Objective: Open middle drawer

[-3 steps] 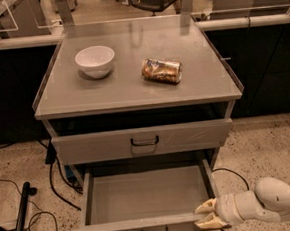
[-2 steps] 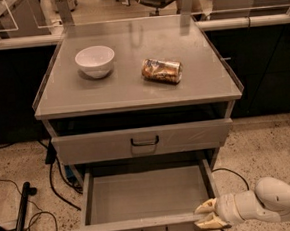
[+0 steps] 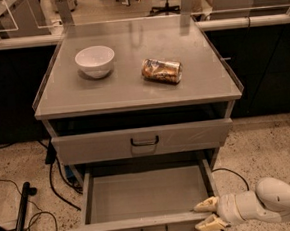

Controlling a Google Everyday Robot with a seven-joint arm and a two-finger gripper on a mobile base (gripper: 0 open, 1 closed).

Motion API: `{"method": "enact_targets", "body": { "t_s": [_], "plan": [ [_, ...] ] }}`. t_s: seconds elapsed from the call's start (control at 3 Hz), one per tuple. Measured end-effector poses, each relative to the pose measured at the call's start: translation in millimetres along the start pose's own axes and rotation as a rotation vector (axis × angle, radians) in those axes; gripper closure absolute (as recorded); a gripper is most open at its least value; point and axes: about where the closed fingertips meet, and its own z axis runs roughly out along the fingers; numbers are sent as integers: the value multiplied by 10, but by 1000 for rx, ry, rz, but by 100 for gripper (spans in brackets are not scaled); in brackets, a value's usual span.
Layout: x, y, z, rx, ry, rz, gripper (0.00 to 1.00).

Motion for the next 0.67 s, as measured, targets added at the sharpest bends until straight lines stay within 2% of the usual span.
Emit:
{"method": "enact_targets", "body": {
  "t_s": [0.33, 0.67],
  "plan": [
    [0, 0, 1, 0, 0, 0, 0],
    [0, 0, 1, 0, 0, 0, 0]
  ]
}}
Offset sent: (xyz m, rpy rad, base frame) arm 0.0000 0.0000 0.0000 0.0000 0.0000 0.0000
